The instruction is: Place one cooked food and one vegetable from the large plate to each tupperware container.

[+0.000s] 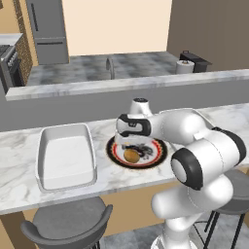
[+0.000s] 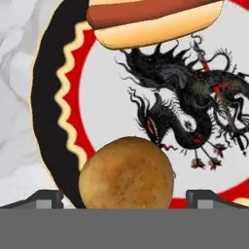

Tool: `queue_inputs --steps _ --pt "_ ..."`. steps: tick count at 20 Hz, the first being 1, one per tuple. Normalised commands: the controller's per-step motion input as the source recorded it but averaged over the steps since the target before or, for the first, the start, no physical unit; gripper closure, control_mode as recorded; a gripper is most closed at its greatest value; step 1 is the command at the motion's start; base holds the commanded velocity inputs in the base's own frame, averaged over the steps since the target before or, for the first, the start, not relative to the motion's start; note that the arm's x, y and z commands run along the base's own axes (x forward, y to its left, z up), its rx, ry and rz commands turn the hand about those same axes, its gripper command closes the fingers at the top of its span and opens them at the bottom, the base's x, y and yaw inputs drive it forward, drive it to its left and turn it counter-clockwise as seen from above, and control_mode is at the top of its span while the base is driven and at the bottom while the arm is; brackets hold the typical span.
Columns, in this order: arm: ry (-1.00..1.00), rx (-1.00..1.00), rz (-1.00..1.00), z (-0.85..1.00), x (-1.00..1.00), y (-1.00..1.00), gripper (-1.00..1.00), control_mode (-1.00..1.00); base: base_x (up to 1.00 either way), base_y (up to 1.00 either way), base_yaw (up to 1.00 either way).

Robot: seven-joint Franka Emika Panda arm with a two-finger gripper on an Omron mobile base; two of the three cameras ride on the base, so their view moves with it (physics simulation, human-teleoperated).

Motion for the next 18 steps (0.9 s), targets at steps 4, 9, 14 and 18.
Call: queue_inputs --steps 4,9,14,18 --pt "0.00 -0.30 0.40 0.00 0.00 0.00 -1.00 -1.00 0.00 0.00 0.00" --pt "0.00 -0.18 0.32 -0.16 -0.05 0.05 -1.00 -1.00 0.00 0.00 0.00" --pt "0.00 0.00 0.18 0.00 -0.15 0.00 -1.00 -1.00 0.00 0.00 0.00" --pt "0.00 0.00 0.02 0.00 -0.25 0.00 -1.00 -1.00 0.00 0.00 0.00"
